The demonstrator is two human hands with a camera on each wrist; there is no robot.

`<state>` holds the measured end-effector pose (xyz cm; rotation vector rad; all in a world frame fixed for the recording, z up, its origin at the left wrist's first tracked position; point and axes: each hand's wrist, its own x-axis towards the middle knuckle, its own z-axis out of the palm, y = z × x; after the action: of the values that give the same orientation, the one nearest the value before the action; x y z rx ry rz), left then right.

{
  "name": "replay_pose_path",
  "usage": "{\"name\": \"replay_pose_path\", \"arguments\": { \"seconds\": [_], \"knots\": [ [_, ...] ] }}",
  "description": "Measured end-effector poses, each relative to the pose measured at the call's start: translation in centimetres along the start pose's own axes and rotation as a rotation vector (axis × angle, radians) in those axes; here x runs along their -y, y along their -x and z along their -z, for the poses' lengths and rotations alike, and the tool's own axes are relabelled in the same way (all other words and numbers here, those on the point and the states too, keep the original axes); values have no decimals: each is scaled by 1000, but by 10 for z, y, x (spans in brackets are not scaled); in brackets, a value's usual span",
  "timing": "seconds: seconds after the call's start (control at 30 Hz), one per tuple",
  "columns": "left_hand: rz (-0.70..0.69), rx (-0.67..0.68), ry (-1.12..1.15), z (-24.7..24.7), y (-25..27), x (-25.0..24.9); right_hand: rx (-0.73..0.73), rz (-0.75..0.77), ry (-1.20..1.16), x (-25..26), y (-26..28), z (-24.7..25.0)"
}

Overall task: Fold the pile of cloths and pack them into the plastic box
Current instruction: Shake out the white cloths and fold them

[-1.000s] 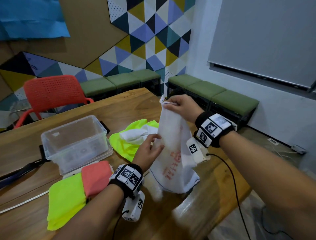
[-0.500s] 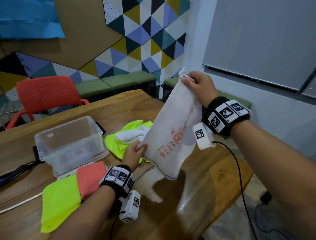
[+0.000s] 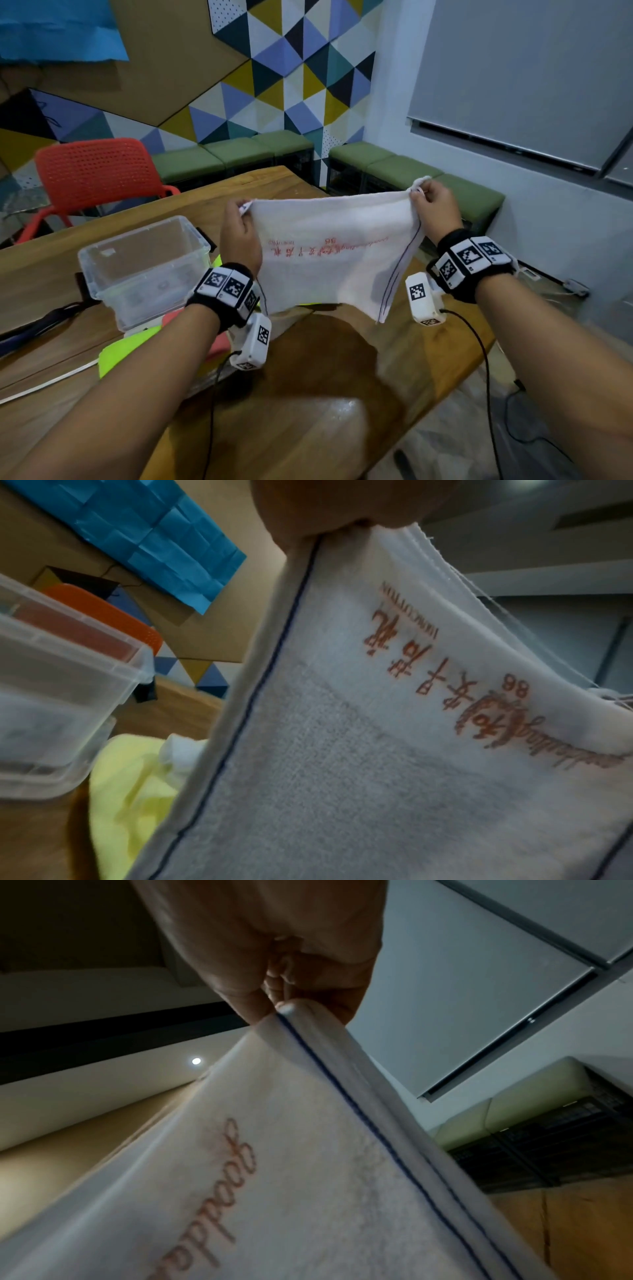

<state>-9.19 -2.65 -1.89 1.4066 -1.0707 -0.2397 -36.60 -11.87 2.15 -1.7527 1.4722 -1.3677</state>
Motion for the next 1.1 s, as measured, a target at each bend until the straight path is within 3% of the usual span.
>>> {"name": "replay_pose_path", "arguments": {
  "seconds": [0.17,0.27,0.47,0.57,0.7,0.9,1.1],
  "knots": [
    [-168,-82,2,13,-17,-34,-73,63,58,36,-5,17],
    [-121,-20,-53,10,-39,-35,-57,46,141,39,-16,15],
    [101,402,-490,-9,-57,32,195,-160,398,-34,-17,-23],
    [164,437,-609,-21,-50,73,298,-272,448,-76,-13,-44],
    [275,481,-601,-39,-45,108,410,-298,492,-108,-16,-59],
    [348,758,-789,-37,-12,144,895,-323,803,-131,24,-65],
    [293,906,-889,-17,39,159,1001,-306,986,-141,60,-61]
  ]
}}
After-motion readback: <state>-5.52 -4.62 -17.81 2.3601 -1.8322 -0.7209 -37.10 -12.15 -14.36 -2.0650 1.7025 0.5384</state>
